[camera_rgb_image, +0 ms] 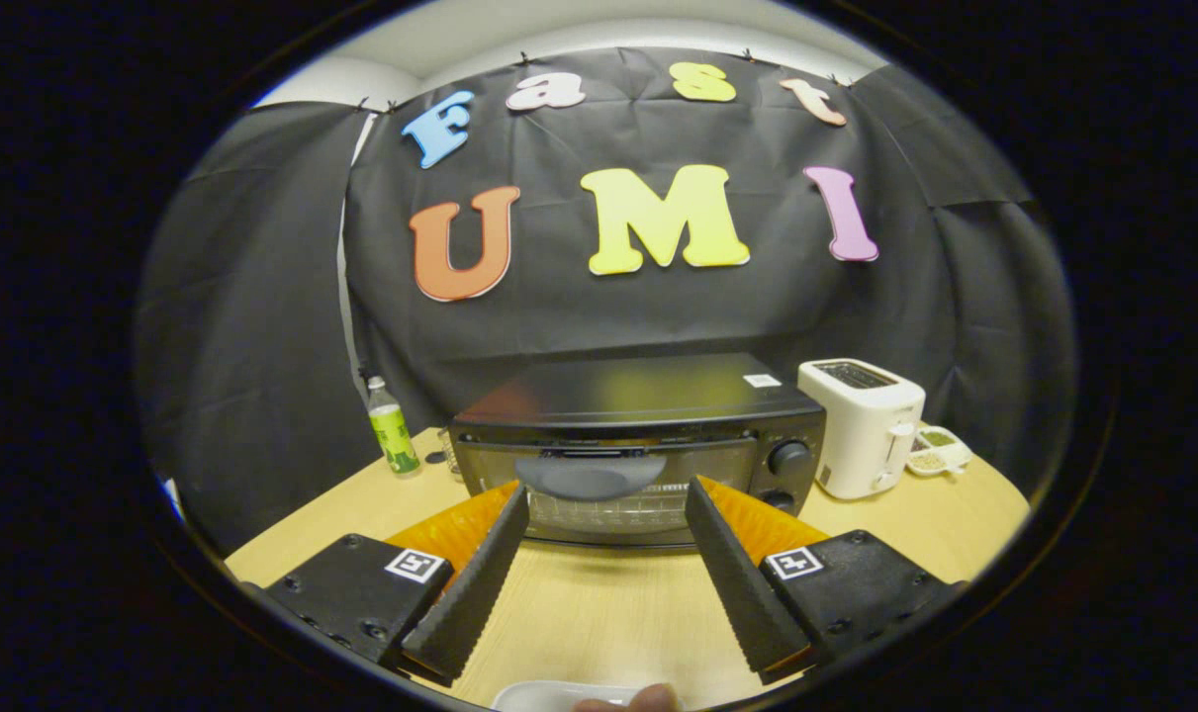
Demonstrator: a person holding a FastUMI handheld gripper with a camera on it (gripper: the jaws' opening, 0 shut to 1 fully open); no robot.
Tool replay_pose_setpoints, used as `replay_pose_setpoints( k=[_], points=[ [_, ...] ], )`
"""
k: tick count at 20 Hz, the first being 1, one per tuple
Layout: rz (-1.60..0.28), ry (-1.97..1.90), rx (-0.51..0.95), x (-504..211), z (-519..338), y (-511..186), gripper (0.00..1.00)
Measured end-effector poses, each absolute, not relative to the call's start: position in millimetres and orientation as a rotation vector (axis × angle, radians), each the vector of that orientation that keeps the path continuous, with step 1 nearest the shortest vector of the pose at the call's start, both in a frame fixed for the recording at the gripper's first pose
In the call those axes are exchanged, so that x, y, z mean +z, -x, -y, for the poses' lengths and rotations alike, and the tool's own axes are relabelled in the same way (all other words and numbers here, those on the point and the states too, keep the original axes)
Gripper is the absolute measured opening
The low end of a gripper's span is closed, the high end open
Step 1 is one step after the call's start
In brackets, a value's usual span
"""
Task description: Open the toaster oven, put the food inside, and close the toaster oven door.
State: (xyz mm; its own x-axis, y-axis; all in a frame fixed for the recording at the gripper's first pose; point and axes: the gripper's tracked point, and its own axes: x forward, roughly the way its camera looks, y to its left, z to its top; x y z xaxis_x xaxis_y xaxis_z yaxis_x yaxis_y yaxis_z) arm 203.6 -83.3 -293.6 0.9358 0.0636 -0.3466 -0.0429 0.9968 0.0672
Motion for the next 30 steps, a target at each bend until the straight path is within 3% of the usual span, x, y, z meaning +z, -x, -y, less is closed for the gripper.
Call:
replay_pose_setpoints(
  k=[13, 19, 30],
  points=[
    [-0.110, -0.003, -0.076, -63, 104, -100, 1.00],
    [-0.097, -0.036, -0.065, -35, 71, -45, 1.00],
    [-0.087, -0.009, -0.052, -46, 27, 7, 1.00]
  ],
)
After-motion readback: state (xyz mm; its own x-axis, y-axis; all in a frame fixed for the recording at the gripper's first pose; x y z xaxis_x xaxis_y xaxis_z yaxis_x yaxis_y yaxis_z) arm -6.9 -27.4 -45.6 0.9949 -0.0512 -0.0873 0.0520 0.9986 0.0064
